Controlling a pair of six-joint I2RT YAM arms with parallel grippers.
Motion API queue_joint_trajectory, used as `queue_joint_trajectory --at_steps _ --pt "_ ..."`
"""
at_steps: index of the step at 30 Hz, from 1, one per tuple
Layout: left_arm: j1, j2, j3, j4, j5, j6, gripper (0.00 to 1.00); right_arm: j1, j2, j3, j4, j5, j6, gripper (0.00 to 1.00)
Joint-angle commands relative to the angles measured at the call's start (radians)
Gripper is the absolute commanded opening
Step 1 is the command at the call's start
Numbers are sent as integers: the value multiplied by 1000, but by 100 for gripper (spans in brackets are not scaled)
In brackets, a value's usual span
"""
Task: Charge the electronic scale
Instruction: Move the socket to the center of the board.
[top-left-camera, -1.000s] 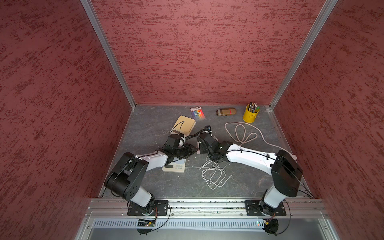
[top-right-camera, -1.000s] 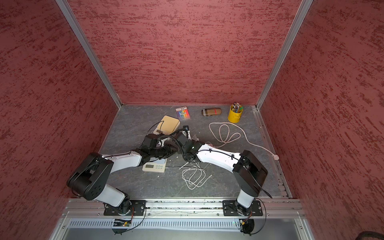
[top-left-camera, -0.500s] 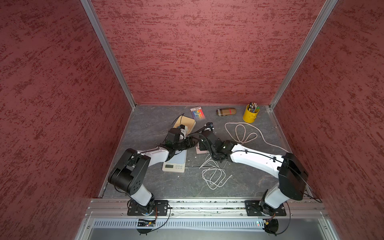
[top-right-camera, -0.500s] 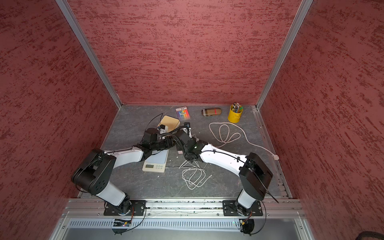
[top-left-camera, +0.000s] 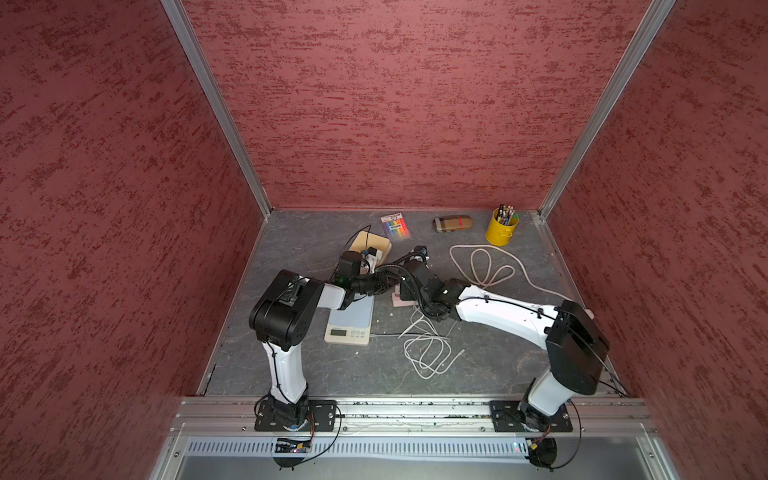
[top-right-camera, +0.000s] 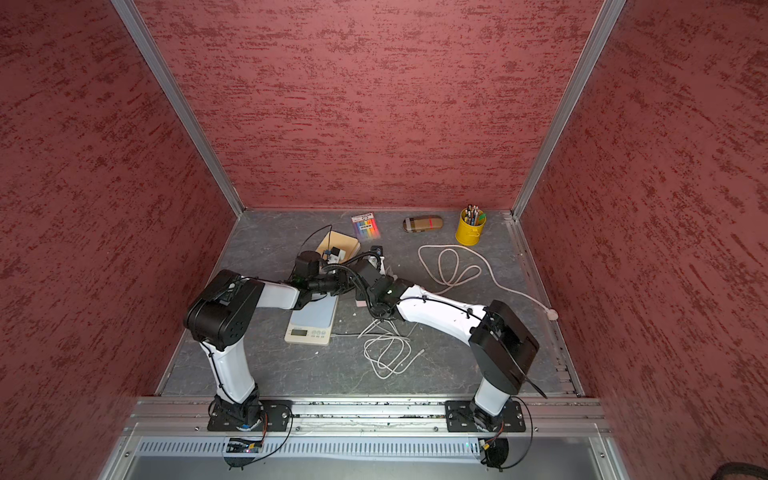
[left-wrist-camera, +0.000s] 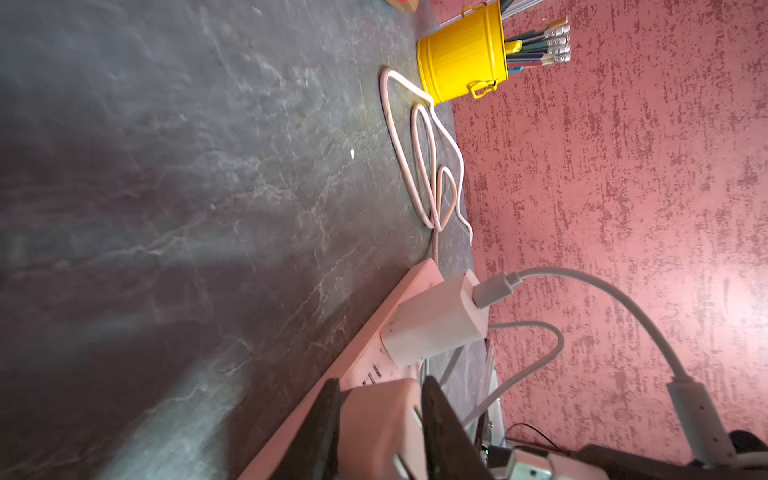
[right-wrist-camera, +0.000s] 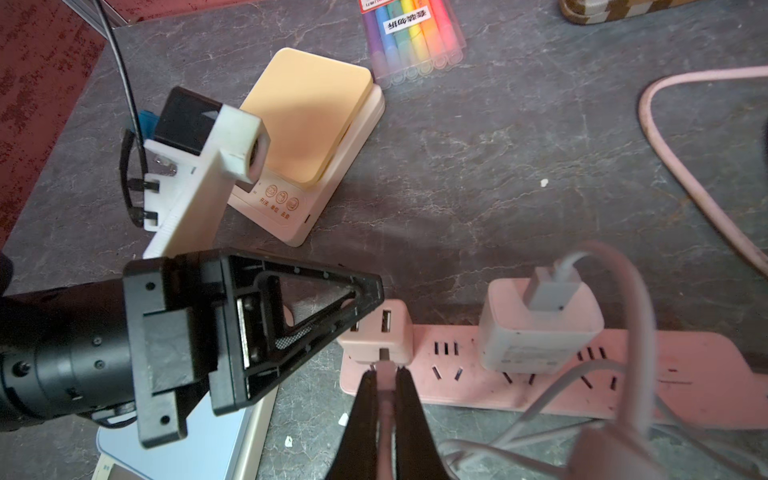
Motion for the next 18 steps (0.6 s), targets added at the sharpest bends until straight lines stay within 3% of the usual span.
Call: queue_joint_trajectory --at_steps 1,8,18 --pt "-5 4 -11 89 78 -13 29 -12 1 8 21 -29 25 0" --pt "-18 -13 -47 141 135 2 28 -15 -18 -12 15 -29 44 0" --pt "-44 -25 -97 126 130 39 28 -15 -56 -86 9 -39 68 0"
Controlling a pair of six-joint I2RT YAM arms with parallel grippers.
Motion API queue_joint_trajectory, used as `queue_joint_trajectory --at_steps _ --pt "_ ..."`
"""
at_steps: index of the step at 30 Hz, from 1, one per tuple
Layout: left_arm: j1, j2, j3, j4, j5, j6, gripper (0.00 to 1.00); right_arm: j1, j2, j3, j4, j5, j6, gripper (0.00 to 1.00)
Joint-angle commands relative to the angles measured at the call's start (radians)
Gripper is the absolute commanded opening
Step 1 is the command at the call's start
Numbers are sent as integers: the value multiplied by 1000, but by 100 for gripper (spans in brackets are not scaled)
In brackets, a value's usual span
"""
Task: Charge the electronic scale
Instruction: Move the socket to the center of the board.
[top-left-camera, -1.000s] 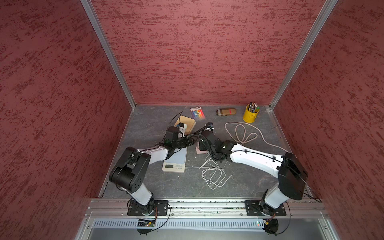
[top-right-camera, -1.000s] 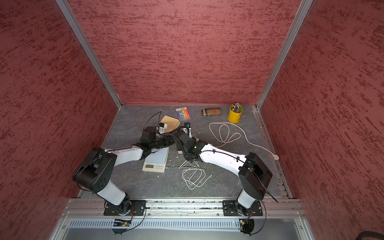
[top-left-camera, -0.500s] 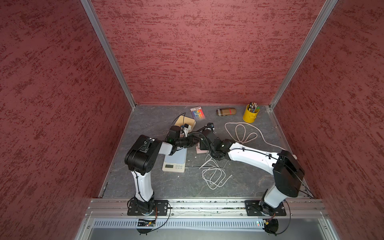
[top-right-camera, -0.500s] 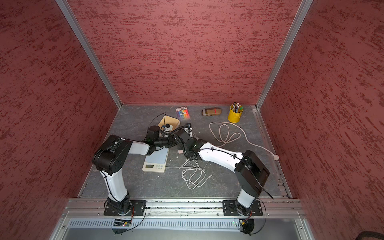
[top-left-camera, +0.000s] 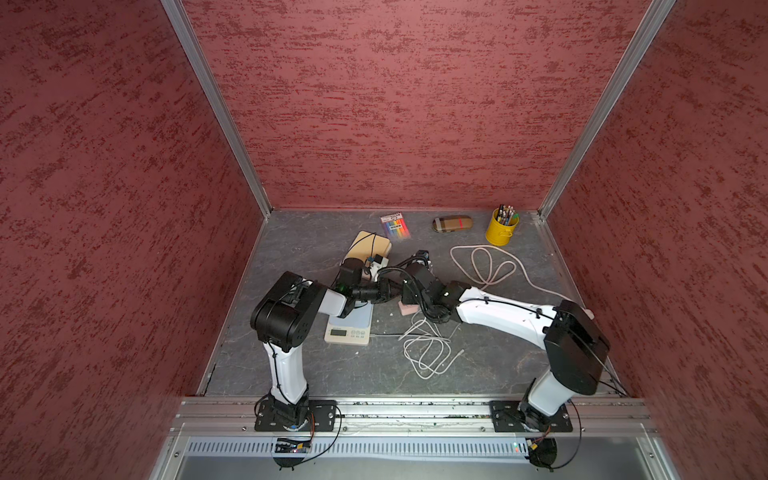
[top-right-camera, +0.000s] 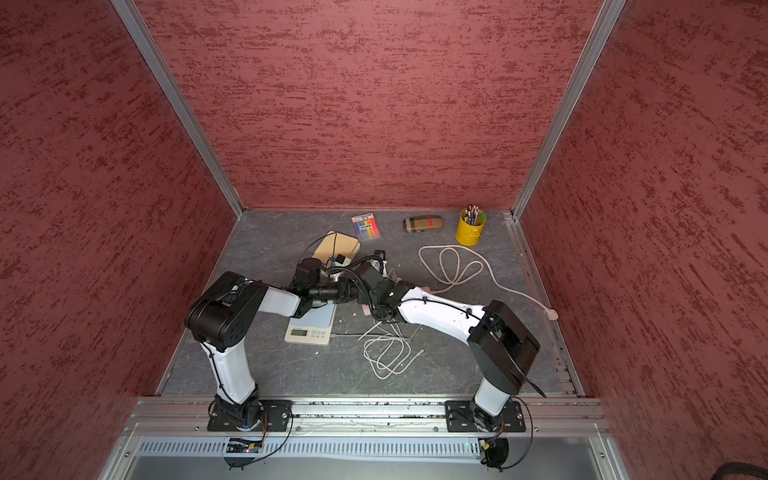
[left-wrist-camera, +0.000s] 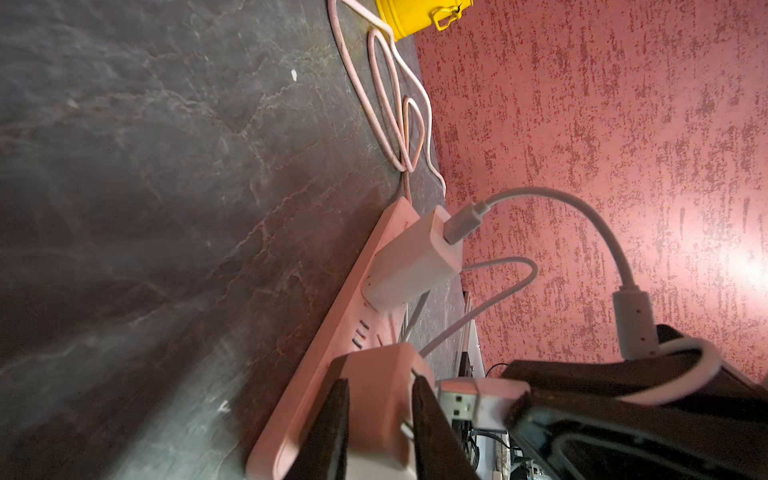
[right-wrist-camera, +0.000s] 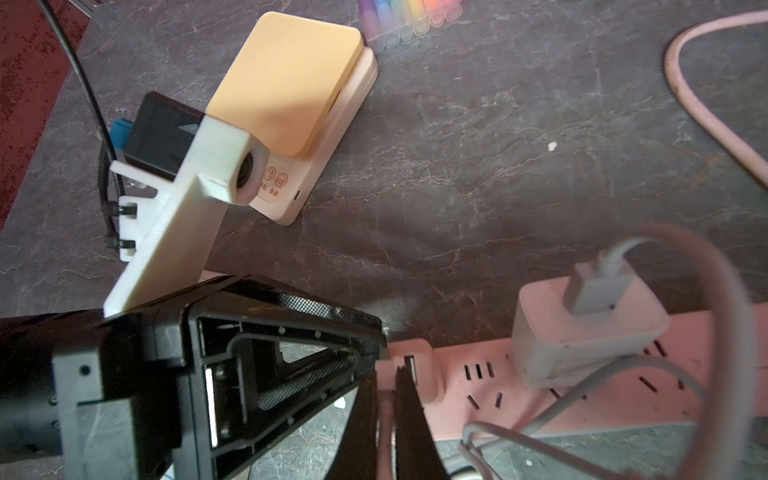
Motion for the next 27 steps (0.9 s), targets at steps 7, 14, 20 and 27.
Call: queue_joint_trajectory --at_steps 7,14,20,27 --pt "-41 -31 -6 -13 26 59 27 -8 -122 -111 20 9 33 0" --pt "-71 -55 1 -95 4 121 27 -7 -124 -139 41 -6 1 0" --pt "-105 -86 21 -228 -36 212 26 -7 -122 -154 45 -38 -47 0" --pt "-134 -107 32 -324 -75 285 25 -7 -149 -174 1 -65 -131 0"
